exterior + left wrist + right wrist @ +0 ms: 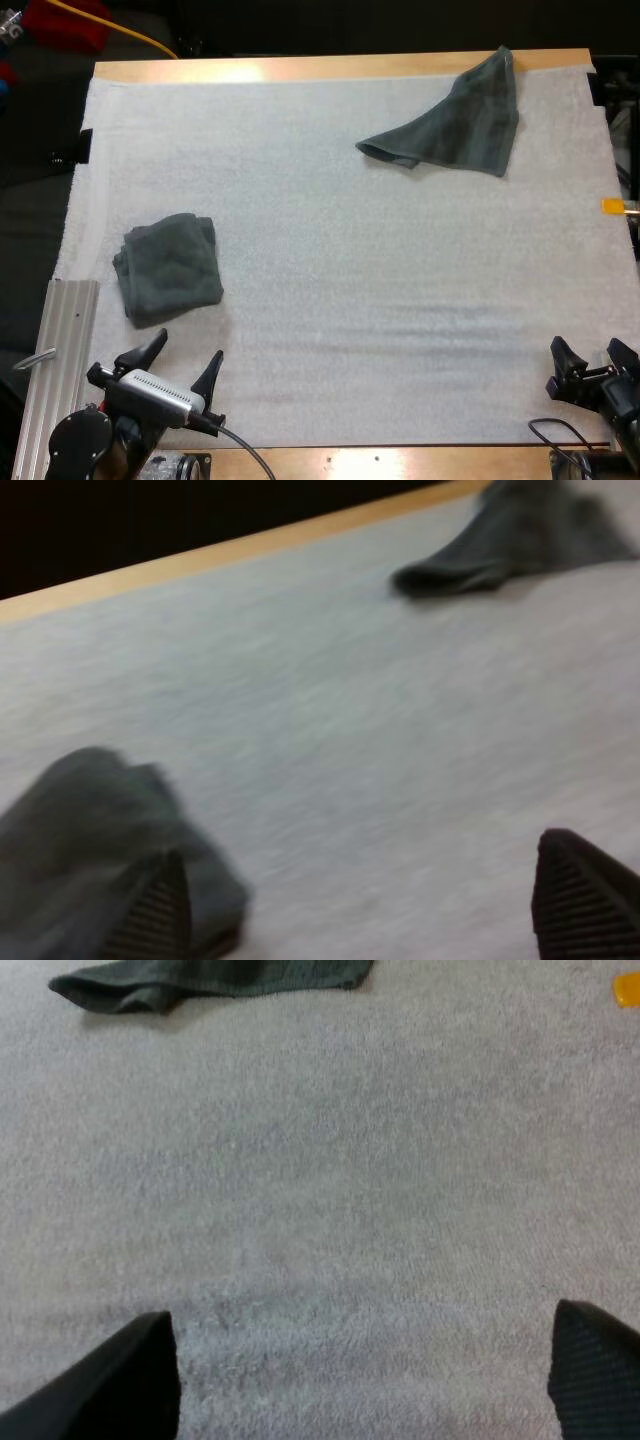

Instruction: Pick towel from pile, fold and stack

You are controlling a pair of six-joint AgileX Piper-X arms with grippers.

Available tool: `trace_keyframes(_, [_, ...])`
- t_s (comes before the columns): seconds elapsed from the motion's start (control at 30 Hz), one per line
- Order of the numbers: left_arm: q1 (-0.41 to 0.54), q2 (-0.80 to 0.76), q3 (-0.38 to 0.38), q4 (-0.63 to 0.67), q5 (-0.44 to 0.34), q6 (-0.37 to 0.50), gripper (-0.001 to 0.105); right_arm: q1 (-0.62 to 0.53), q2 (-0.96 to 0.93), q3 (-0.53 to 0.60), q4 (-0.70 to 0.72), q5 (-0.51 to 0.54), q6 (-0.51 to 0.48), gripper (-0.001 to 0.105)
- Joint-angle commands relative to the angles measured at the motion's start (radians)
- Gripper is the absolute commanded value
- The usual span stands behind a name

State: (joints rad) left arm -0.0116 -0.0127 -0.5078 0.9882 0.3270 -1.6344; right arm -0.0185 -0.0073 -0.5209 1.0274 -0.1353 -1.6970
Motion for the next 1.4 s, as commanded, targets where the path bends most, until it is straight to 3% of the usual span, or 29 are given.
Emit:
trace_keyframes(0.0, [-0.003, -0.137, -0.002, -0.023, 0.070, -0.047, 0.069, 0.000, -0.007, -0.023, 0.002, -0.010, -0.002, 0.074])
trace_keyframes(0.2, [-0.003, -0.115, -0.026, -0.023, 0.135, -0.090, 0.069, 0.000, 0.069, -0.079, 0.002, -0.029, 0.028, 0.074])
trace_keyframes(0.5, [-0.003, 0.028, -0.187, -0.023, 0.206, -0.090, 0.069, 0.000, 0.216, -0.204, 0.002, -0.109, 0.034, 0.074])
trace_keyframes(0.63, [-0.003, 0.110, -0.263, -0.023, 0.210, -0.090, 0.069, 0.000, 0.288, -0.251, 0.002, -0.203, 0.034, 0.074])
trace_keyframes(0.8, [-0.003, 0.206, -0.346, -0.023, 0.268, -0.088, 0.069, 0.000, 0.397, -0.312, 0.002, -0.325, 0.041, 0.074])
trace_keyframes(1.17, [-0.046, 0.381, -0.466, -0.022, 0.276, -0.089, 0.069, 0.000, 0.615, -0.452, -0.007, -0.333, 0.044, 0.074])
trace_keyframes(1.37, [-0.063, 0.432, -0.491, -0.014, 0.276, -0.095, 0.069, 0.000, 0.704, -0.505, -0.074, -0.333, 0.115, 0.074])
